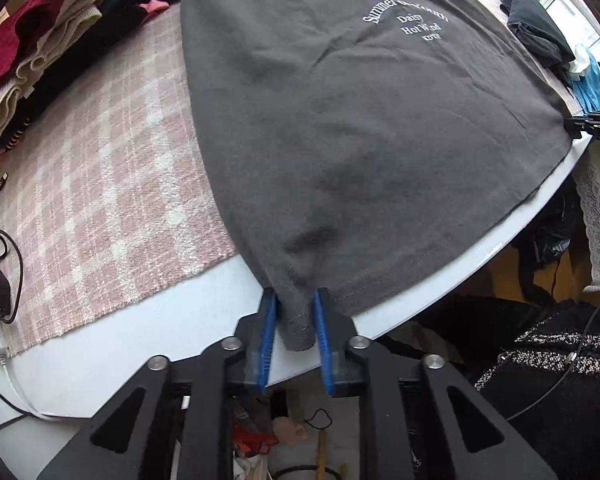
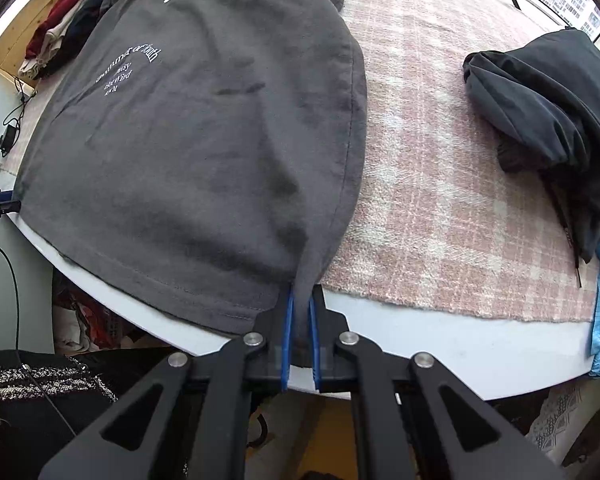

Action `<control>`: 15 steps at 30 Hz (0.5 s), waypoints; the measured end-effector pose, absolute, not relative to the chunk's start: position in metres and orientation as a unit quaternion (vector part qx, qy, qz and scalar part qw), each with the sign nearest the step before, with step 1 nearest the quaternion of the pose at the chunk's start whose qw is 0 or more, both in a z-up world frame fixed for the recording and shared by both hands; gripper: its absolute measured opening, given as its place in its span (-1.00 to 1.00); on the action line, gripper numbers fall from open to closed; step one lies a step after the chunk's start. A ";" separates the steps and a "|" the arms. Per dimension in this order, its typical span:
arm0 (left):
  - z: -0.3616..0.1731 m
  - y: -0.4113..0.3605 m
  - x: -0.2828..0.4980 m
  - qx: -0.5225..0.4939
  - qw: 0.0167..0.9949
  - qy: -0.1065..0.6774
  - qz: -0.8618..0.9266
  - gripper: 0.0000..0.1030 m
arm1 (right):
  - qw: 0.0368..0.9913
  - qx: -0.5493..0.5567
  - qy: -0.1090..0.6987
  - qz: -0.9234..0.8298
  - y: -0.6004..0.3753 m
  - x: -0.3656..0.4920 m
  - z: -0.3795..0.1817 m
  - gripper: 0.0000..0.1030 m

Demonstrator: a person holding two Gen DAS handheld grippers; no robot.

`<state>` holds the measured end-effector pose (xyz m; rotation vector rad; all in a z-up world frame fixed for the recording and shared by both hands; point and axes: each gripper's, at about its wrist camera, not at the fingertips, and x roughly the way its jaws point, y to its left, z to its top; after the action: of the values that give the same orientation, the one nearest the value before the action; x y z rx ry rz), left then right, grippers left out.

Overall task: Fold clothes
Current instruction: 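Close both tools on the grey sweatshirt hem, then lift the sweatshirt by its hem with both tools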

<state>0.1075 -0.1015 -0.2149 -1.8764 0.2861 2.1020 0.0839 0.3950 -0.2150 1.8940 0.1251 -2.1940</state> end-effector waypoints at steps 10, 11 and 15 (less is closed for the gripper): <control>-0.123 -0.137 0.061 -0.600 0.192 -0.080 0.772 -0.92 | 0.170 0.591 -0.134 -0.777 0.448 0.053 -0.152 -0.87; -0.114 -0.114 0.050 -0.585 0.187 -0.090 0.784 -0.92 | 0.176 0.577 -0.160 -0.781 0.452 0.037 -0.144 -0.87; -0.068 -0.075 -0.045 -0.525 0.171 -0.097 0.828 -0.92 | 0.182 0.512 -0.242 -0.804 0.457 -0.056 -0.110 -0.88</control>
<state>-0.0449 -0.0753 -0.0677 -1.4907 -0.2758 2.3507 -0.0562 0.4567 -0.1096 1.4456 -0.6842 -2.2690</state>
